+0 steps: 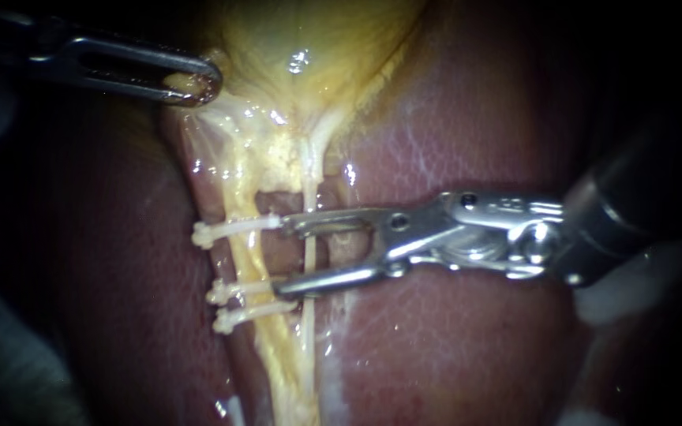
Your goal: Going back third clip left tube
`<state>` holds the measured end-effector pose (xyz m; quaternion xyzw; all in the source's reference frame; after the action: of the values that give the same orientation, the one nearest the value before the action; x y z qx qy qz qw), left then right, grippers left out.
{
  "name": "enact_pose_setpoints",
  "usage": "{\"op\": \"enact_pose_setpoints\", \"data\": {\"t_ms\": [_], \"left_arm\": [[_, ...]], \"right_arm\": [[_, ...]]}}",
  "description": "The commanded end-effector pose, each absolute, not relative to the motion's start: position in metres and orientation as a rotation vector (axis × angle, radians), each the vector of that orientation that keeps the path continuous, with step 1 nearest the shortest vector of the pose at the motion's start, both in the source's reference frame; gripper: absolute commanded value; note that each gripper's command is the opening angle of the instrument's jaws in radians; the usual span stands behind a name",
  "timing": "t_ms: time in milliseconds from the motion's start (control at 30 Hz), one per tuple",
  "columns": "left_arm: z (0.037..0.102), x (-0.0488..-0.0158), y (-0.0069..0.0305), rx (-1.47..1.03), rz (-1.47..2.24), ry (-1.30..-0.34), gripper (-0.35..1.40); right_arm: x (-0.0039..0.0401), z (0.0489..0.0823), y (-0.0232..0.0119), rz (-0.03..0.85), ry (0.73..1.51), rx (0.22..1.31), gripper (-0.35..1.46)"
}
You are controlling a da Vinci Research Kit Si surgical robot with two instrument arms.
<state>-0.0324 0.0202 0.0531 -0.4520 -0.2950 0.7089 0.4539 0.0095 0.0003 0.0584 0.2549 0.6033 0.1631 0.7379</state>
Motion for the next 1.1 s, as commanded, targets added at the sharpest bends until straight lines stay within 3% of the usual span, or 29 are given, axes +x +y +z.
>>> {"op": "enact_pose_setpoints", "data": {"t_ms": [33,300,700,1100], "left_arm": [[0.0531,-0.0324,0.0202,-1.116,1.750,-0.728,-0.35],[0.0532,-0.0322,0.0202,-1.115,1.749,-0.725,-0.35],[0.0536,-0.0325,0.0202,-1.116,1.749,-0.720,-0.35],[0.0586,-0.0361,0.0183,-1.114,1.774,-0.708,-0.35]], "right_arm": [[0.0087,0.0581,0.0004,0.340,1.325,0.536,0.48],[0.0035,0.0559,0.0009,0.201,1.206,0.399,0.49],[0.0008,0.0548,0.0012,0.175,1.201,0.356,0.50],[0.0000,0.0544,0.0016,0.171,1.202,0.357,0.50]]}}
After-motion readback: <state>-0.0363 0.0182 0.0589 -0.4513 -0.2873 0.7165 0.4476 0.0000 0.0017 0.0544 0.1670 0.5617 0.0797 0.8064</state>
